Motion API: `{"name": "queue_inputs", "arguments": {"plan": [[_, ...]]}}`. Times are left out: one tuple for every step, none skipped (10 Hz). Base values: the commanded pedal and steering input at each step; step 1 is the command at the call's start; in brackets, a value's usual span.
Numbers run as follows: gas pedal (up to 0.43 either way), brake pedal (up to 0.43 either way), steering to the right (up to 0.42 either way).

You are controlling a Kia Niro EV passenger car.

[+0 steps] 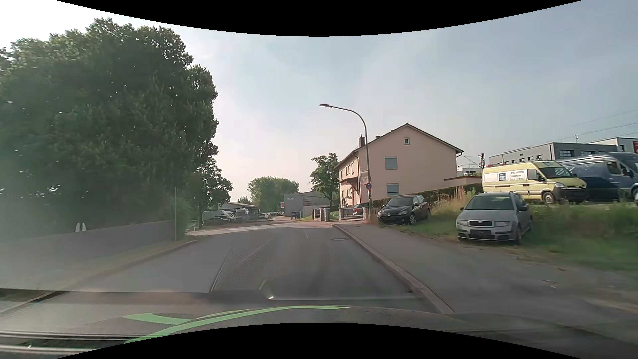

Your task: Follow the waypoints while adhering to traffic rules and regulations

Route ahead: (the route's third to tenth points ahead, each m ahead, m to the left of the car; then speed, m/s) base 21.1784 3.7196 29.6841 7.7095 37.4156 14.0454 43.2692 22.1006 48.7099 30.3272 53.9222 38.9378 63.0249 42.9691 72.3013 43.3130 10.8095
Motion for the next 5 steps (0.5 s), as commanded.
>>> {"name": "queue_inputs", "arguments": {"plan": [[0.0, 0.0, -0.012], [0.0, 0.0, -0.014], [0.0, 0.0, -0.018], [0.0, 0.0, -0.023], [0.0, 0.0, -0.029]]}}
